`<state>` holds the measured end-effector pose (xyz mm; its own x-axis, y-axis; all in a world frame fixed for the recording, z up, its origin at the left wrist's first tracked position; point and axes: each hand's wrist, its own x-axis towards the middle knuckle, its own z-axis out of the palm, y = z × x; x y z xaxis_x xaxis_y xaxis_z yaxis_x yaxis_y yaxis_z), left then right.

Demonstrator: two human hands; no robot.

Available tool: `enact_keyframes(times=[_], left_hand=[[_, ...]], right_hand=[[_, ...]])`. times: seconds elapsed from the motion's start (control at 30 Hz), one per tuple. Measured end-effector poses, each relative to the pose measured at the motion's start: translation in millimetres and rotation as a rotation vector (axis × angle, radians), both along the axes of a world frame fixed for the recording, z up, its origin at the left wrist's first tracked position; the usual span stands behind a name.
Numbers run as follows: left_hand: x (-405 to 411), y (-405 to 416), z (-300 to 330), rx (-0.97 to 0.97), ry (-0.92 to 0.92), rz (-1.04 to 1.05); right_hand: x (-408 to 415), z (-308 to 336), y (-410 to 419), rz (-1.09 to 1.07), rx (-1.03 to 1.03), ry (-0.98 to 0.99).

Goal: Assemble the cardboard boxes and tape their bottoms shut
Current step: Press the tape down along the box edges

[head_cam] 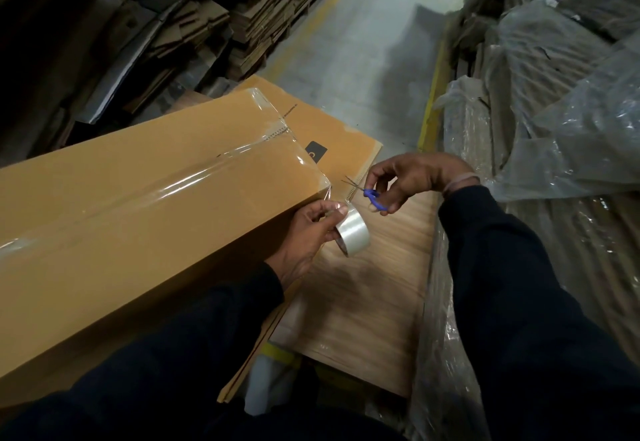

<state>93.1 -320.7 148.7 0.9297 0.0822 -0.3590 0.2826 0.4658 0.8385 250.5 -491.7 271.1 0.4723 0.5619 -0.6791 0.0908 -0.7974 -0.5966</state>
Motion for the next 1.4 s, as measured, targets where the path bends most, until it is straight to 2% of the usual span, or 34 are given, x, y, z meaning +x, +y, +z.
enact_keyframes(times=[0.17,0.3,0.7,0.9,1.07,1.17,1.27,1.4], left_hand=[[-1,-3,1,-0.007,0.015,0.033],[-2,-5,1,-0.024,0.005,0.039],[0,-12,-4,-0.186,0.093,0.117],[-2,-9,-5,-0.129,0.068,0.074],[-12,2,-6,-0.017,0.070,-0.014],[-22,16,0,0.054,0.032,-0.130],[-34,33,23,0.076,-0.062,-0.233],[-52,62,64,0.033,-0.224,-0.271]], right_hand=[[8,3,20,0.144,-0.205,-0.025],[16,1,36,0.241,-0.259,-0.054],[33,1,58,0.355,-0.211,0.000],[35,-8,47,0.385,-0.193,-0.093],[33,-19,37,0.326,-0.290,-0.167],[29,-39,22,0.221,-0.335,-0.227],[16,-80,9,-0.032,-0.280,-0.324],[-21,-149,0,-0.366,-0.220,-0.343]])
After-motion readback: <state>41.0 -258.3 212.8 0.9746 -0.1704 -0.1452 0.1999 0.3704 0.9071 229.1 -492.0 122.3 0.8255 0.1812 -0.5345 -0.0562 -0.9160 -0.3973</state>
